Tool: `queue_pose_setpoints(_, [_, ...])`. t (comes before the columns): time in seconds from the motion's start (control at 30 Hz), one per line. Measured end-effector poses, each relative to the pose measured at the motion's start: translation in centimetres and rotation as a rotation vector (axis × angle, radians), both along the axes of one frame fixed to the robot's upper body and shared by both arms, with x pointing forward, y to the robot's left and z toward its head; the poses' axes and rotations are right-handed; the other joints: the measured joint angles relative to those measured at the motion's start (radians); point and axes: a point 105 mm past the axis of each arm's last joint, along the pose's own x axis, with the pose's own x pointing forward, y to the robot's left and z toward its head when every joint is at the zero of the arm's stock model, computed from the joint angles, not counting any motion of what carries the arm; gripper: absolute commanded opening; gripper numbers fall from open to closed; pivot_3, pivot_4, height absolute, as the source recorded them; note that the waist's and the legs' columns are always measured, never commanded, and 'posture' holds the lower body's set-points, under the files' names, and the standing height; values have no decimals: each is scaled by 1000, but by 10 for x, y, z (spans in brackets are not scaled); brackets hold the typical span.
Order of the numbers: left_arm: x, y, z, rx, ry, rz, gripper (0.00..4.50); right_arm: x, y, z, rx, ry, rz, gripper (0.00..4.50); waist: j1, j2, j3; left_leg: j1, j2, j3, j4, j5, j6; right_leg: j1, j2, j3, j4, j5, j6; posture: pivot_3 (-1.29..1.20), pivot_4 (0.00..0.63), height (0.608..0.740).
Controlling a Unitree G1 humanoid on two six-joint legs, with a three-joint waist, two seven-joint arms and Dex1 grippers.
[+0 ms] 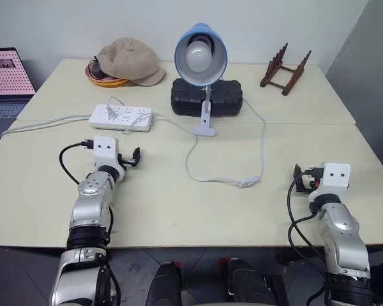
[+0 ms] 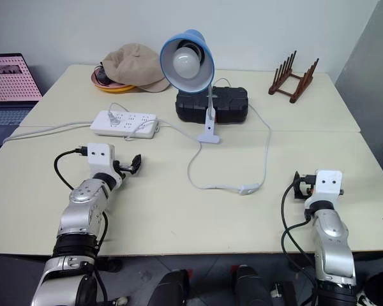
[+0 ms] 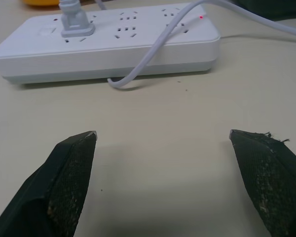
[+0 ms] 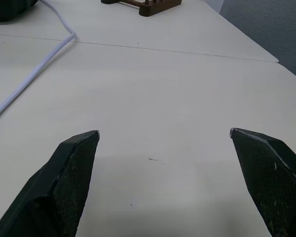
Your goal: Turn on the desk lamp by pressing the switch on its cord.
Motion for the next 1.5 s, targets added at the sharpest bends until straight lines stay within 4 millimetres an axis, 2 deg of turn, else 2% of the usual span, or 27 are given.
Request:
queue_pose_setpoints(0.17, [0,1,2,-1,2,-2,4500,0,0,3,-3,-3,20,4450,0,0,0,0,0,0,0,0,0,0,0,0,0,0,0,0,150,740])
queue_pose_setpoints(0.23, [-4,-1,1,30,30,-68,4500,1,6,8,-9,1,101,4450,-1,0,0,0,0,0,0,0,0,0,0,0,0,0,0,0,150,740])
queue_pose_setpoints(0.3, [-10,-9,9,57,52,-189,4500,1,12,18,-55,28,253,4450,-3,0,0,-1,0,0,0,0,0,0,0,0,-1,0,0,0,150,740])
queue_pose_setpoints(0.4, [-18,-27,31,88,46,-372,4500,-2,30,36,-116,60,511,4450,-3,0,0,0,0,0,0,0,0,0,0,0,0,-2,-3,0,150,740])
queue_pose_setpoints(0.47, [-28,-46,47,107,53,-534,4500,-8,47,45,-160,126,741,4450,-4,0,0,0,0,0,0,0,0,0,0,0,0,-3,-5,0,150,740])
queue_pose_setpoints(0.57, [-39,-72,68,109,55,-722,4500,-12,61,55,-230,203,978,4450,-4,0,0,0,0,0,1,0,0,1,0,0,-1,-3,-5,0,150,740])
queue_pose_setpoints(0.63, [-51,-87,76,123,77,-836,4500,-14,67,52,-263,277,1110,4450,-7,0,0,0,0,0,1,0,0,1,0,0,-1,-3,-5,0,150,740])
queue_pose_setpoints(0.7, [-66,-104,73,161,135,-977,4500,-10,73,46,-284,349,1227,4450,-13,0,0,0,0,1,1,0,0,1,0,0,-2,-3,-5,0,150,740])
queue_pose_setpoints(0.77, [-81,-124,70,182,164,-1111,4500,-2,78,43,-320,373,1292,4450,-19,0,1,0,0,1,1,0,0,0,0,0,-2,-3,-5,0,150,740])
queue_pose_setpoints(0.87, [-92,-140,65,219,191,-1216,4500,7,84,38,-375,389,1360,4450,-24,0,1,-1,0,0,1,0,0,0,0,0,-2,-1,-1,0,150,740])
queue_pose_setpoints(1.0, [-104,-147,58,298,196,-1290,4500,12,86,23,-418,427,1419,4450,-24,0,1,-1,0,0,0,0,0,0,0,0,-2,-1,0,0,150,740])
queue_pose_setpoints(1.23, [-106,-147,54,298,193,-1297,4500,16,92,11,-496,447,1497,4450,-24,1,1,-1,0,0,1,0,0,0,0,0,0,-1,0,0,150,740])
queue_pose_setpoints(1.33, [-107,-147,51,294,198,-1296,4500,21,94,11,-510,437,1504,3952,-24,1,1,0,0,0,1,0,0,0,0,0,0,-1,0,0,150,740])
queue_pose_setpoints(1.5, [-111,-149,47,286,195,-1295,4500,25,100,9,-525,418,1529,2593,-24,1,1,0,0,0,1,0,0,0,0,0,0,-1,0,0,150,740])
